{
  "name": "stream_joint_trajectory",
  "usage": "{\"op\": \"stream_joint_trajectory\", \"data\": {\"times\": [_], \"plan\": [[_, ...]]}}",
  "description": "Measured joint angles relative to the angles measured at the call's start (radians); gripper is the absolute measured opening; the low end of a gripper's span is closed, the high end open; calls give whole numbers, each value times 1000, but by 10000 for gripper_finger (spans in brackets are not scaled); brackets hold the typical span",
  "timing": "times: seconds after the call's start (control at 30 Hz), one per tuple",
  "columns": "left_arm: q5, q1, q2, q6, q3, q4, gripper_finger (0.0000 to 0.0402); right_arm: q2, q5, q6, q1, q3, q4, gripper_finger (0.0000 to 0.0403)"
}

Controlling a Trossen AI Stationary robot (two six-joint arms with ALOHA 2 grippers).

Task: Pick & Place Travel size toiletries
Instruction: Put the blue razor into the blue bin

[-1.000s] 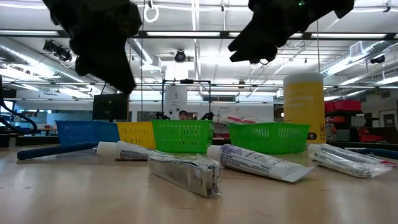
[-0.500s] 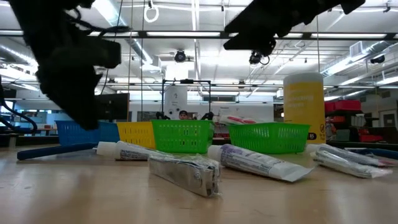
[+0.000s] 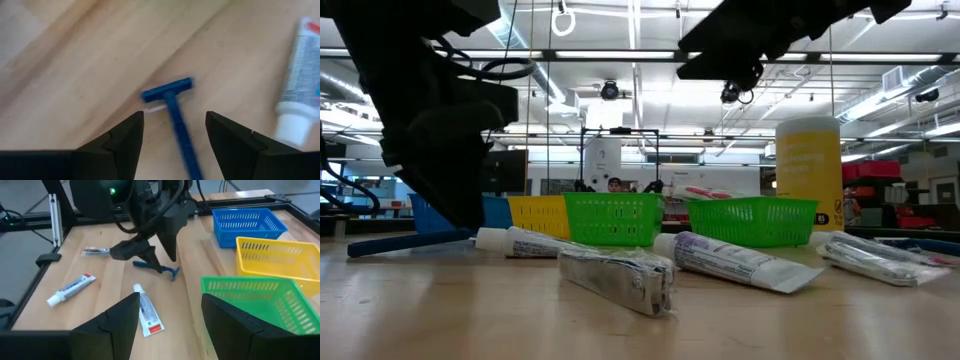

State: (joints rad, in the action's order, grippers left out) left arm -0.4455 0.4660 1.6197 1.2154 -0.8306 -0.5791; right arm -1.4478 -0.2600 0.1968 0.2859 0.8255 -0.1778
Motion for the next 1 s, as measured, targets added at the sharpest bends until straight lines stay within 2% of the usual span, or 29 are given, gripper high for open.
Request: {"op": "stream_joint_trajectory", "data": {"times": [0.7,1.0], "plan": [[40,0,1,5,2,19,222,-2,1,-4,0,0,12,225],[17,1,2,68,57,58,222,-2,1,-4,0,0,15,225]]}}
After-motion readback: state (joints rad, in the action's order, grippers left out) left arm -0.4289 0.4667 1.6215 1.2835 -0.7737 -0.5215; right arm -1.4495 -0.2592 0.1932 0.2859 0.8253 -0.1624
